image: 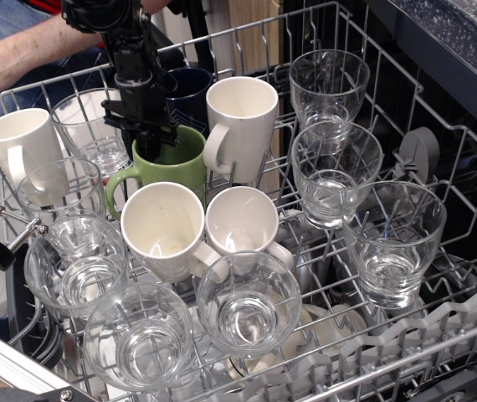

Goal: Pick up green mug

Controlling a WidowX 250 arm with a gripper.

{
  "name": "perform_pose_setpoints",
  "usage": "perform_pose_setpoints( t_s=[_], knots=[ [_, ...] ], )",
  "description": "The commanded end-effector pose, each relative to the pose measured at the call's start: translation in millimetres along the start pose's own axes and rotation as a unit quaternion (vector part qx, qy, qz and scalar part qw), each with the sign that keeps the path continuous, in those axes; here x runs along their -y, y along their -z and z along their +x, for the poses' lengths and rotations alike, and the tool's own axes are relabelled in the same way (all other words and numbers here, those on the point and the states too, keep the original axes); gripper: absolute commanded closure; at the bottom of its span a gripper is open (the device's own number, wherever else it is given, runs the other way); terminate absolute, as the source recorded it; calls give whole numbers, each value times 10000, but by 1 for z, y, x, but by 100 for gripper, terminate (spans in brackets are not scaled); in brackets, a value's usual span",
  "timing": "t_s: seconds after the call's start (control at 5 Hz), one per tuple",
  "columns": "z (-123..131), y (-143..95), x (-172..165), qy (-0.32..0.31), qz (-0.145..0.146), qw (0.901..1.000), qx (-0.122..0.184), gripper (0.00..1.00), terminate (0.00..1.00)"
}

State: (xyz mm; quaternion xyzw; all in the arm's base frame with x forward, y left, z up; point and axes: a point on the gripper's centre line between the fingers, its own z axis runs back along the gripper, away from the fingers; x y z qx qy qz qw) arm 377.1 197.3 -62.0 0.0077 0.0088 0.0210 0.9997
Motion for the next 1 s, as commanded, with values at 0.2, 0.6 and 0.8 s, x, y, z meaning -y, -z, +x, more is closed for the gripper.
perform_pose_setpoints(
  t_s=[0.2,0.6,0.8],
  knots=[
    [-18,-111,8,282,-64,9945,1004,100,0],
    [-11,-157,9,178,-82,9938,1095,100,0],
    [-13,-178,6,358,48,9950,934,100,100]
  ],
)
